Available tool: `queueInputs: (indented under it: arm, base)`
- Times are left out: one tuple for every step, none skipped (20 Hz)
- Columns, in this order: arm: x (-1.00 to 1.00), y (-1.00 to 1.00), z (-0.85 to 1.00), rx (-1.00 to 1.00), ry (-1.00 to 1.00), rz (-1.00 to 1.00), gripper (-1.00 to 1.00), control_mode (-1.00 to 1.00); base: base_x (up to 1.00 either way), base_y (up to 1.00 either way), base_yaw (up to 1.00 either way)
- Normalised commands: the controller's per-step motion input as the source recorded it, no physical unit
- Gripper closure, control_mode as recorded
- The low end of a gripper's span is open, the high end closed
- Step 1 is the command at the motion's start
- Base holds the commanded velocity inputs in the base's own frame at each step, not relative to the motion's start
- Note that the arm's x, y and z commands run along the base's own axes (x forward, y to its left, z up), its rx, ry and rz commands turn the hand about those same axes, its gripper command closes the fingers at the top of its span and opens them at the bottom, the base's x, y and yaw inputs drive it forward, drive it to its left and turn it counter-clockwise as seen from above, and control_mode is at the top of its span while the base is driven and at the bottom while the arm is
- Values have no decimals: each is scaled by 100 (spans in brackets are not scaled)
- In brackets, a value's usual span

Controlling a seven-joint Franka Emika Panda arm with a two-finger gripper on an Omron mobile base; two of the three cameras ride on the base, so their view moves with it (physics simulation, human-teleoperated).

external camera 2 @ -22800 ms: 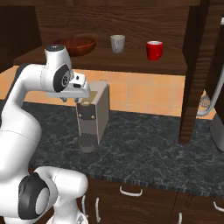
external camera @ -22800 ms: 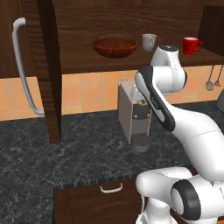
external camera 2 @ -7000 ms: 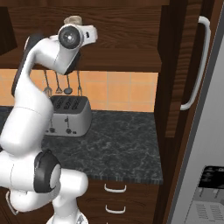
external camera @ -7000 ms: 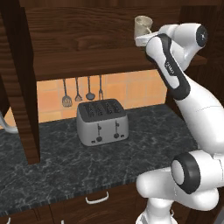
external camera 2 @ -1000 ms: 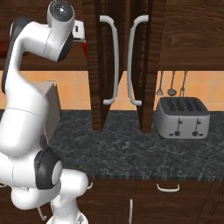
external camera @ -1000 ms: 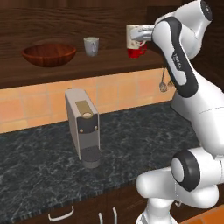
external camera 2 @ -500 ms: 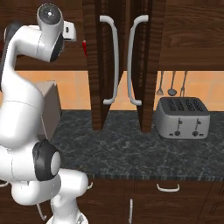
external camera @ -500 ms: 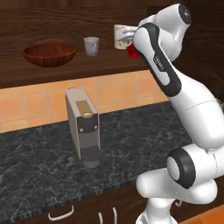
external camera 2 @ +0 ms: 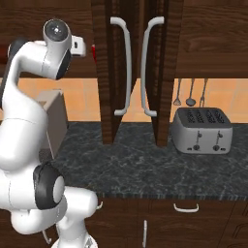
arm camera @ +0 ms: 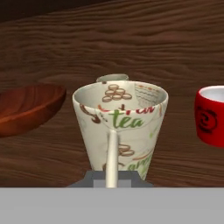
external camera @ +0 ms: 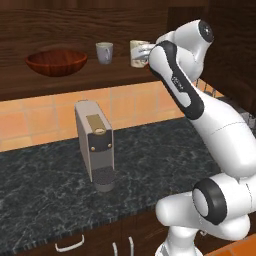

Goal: Gather all objects into one cabinet and sort the glasses and bowls to opposite sides.

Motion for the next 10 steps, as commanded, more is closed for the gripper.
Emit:
queueInputs:
  arm:
    - [62,0,0,0,0,-10,100,-100]
    - [71,0,8,0,0,-13,100,-100]
    - [76,0,8,0,0,-13,100,-100]
    - [71,0,4,0,0,-13,100,-100]
    - [73,0,1,0,3,-14,100,-100]
    - [70,0,0,-2,7,-13,100,-100]
    - [54,0,0,-4,9,-11,100,-100]
    - [40,0,0,-1,10,-9,100,-100]
    - [31,0,0,0,9,-6,100,-100]
    - [9,0,-4,0,6,-3,100,-100]
  base:
    - [0,0,0]
    - [0,0,0]
    - [0,0,0]
    - [0,0,0]
    - [0,0,0]
    - [0,0,0]
    - [0,0,0]
    - [0,0,0]
    - [0,0,0]
    - [0,0,0]
